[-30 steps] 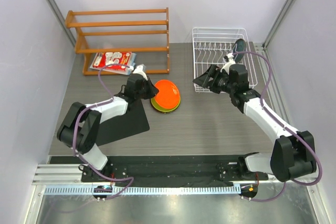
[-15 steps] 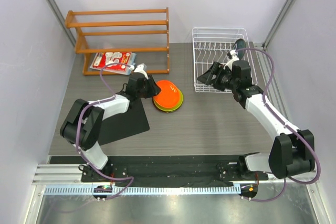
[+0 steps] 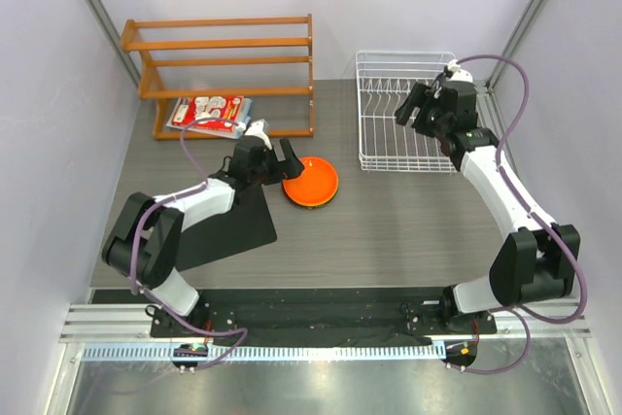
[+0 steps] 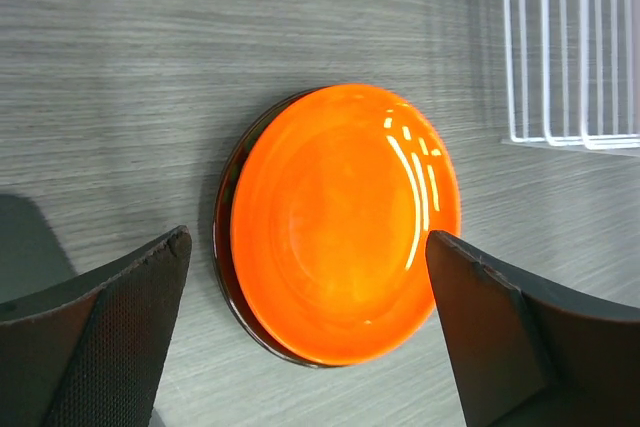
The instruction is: Unload the plates from the dish rack
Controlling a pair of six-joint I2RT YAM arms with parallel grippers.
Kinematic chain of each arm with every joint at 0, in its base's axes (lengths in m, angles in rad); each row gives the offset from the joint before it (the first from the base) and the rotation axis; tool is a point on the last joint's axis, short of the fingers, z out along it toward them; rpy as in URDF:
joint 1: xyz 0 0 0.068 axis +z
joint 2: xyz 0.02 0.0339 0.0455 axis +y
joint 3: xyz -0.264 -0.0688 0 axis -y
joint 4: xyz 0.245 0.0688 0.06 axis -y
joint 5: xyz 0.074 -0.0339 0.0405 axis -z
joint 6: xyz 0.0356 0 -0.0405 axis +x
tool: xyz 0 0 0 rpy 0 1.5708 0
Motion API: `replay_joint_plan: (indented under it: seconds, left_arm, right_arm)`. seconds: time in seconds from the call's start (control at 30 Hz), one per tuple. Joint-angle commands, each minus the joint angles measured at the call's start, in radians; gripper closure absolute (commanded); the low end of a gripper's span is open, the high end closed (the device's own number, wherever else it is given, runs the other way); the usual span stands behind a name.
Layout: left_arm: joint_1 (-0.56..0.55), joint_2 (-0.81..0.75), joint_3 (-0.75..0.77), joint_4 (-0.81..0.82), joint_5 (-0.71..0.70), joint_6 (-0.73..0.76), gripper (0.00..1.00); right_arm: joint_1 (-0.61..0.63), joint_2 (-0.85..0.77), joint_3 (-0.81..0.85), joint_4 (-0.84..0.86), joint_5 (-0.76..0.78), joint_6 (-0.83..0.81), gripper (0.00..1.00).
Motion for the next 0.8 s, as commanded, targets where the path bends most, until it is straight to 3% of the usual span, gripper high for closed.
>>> replay_joint_plan:
  seconds: [0.0,0.2,0.37,0.53,0.77]
  left_arm:
    - [0.002,-0.115,0.005,-0.038,-0.025,0.045,0.00]
    - [-0.002,-0.279,0.032,-0.121,0.026,0.085,0.01]
    - [-0.002,-0.371,0.041,-0.145,0.087,0.115,0.01]
    - [-0.002,-0.431,0.032,-0.154,0.096,0.137,0.01]
    - [-0.002,-0.414,0.045,-0.157,0.078,0.160,0.01]
  right_arm:
    - [-0.028,0.070,0.130,-0.013,0.368,-0.103,0.13]
    - [-0.073,0.350,0.372,-0.017,0.491,-0.206,0.11]
    - [-0.103,0.578,0.588,-0.023,0.503,-0.270,0.22]
    - [-0.117,0.703,0.740,-0.042,0.542,-0.330,0.24]
    - [-0.117,0.795,0.825,-0.051,0.539,-0.355,0.32]
